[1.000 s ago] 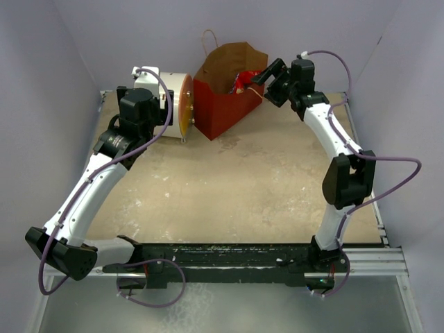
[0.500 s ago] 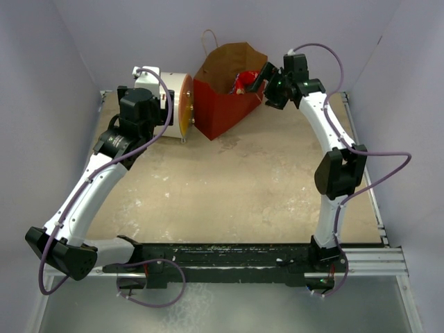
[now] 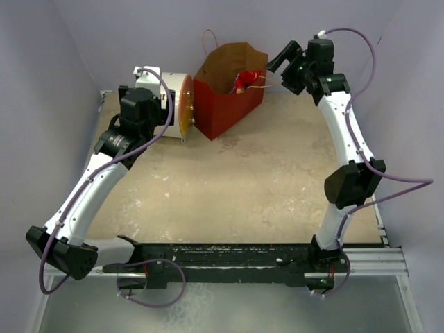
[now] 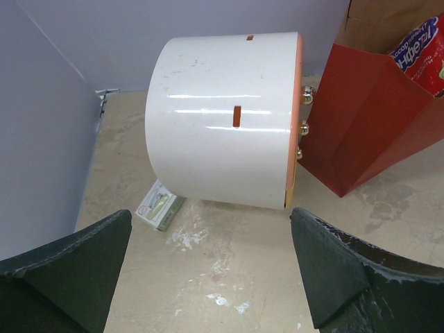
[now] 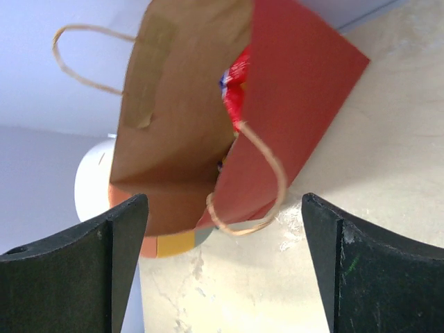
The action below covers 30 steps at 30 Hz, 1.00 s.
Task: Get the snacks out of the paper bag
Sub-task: Move the paper bag to the center of the board.
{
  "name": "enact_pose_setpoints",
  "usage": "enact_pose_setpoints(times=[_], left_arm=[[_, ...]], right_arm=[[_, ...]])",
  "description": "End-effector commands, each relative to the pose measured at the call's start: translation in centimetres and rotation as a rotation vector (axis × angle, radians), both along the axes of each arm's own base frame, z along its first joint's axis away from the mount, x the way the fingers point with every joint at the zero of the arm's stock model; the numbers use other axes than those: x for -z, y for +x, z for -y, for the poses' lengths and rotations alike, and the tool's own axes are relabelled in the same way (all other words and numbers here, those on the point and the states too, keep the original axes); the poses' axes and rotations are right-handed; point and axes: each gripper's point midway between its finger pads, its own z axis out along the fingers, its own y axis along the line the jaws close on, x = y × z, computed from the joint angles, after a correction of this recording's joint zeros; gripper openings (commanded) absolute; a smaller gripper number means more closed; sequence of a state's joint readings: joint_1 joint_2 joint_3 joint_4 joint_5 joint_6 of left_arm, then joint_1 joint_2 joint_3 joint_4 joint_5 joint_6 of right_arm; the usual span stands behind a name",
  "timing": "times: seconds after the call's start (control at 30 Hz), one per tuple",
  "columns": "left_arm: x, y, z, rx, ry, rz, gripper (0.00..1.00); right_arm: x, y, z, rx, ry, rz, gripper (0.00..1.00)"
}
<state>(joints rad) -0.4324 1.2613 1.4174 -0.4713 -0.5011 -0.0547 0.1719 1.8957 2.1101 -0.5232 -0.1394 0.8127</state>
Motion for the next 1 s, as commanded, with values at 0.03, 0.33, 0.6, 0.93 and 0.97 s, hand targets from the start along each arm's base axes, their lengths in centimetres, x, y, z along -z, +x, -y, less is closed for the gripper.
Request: enact_pose_setpoints(times=[0.03,0.33,0.6,0.93,0.97], left_arm=[[-2.3,0.3,-0.3,-0.004,-0.011,0.070,0.99],[-2.3,0.1,-0.6,-0.016,-0.008,0.070,0.99],[-3.2,-0.4,-0.4,-0.010,-0.059,0.088,0.99],[-4.8,-3.1,1.4,0.071,-0.263,0.067,0.99],[-4.9,-3.8,1.4,0.074,-0.284,0.059,0.99]], right_arm=[[2.0,1.4,0.9,0.094,0.135,-0.054,0.89],[3.5,2.5,-3.7,-0.077,0.344,-0.081,0.54],[2.8,-0.1,-4.5,-0.139,0.397,-0.076,0.00],[2.8,-5.9,-6.2,-0.203,0.407,-0.090,0.00],[2.9,-6.7,-6.4,-0.210,0.406,-0.094,0.00]])
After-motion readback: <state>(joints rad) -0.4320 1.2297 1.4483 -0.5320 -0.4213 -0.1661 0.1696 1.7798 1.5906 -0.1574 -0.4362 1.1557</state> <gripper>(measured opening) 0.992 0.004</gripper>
